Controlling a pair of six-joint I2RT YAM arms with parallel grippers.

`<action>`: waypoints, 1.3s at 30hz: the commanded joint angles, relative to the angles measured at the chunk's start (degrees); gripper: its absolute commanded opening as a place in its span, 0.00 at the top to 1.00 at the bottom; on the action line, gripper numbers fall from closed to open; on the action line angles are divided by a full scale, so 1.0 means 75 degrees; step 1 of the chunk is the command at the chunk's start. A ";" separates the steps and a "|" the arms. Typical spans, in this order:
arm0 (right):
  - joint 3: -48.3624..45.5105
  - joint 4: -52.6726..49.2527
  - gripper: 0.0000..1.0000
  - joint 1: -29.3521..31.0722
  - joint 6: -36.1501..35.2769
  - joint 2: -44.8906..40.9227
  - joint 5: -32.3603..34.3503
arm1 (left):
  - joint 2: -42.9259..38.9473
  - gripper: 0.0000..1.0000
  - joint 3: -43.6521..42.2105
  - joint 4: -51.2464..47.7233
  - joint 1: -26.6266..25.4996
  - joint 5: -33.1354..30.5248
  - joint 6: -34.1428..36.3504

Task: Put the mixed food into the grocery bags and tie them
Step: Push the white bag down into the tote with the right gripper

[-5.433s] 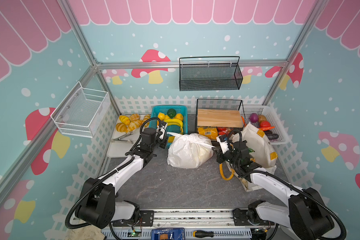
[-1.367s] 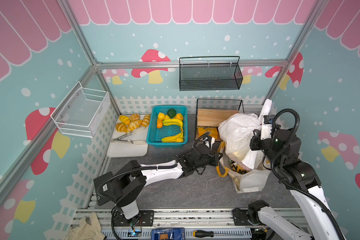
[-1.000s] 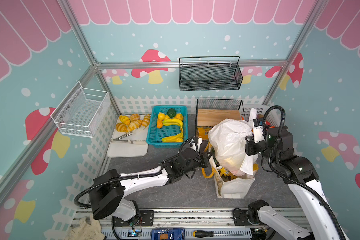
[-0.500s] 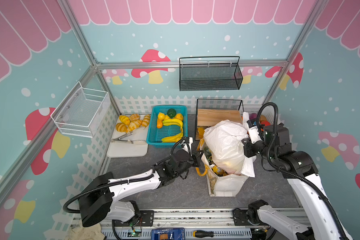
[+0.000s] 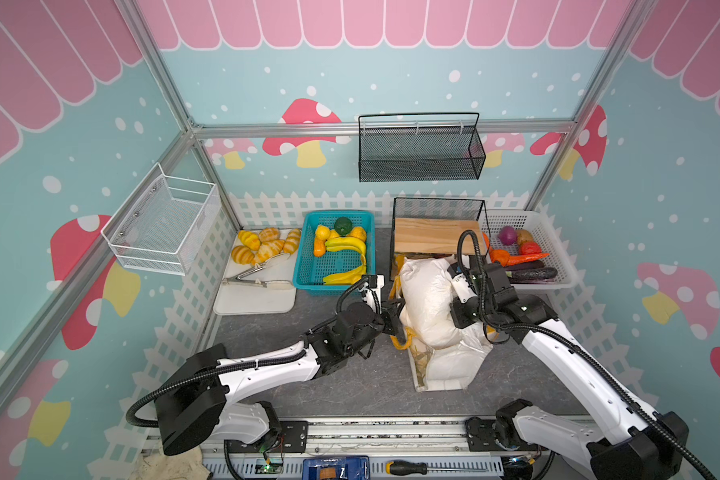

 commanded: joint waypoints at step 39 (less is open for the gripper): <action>-0.1941 0.4122 0.63 0.0507 0.0974 0.1922 -0.1808 | 0.0052 1.00 -0.0291 0.1474 0.0051 0.0035 0.0711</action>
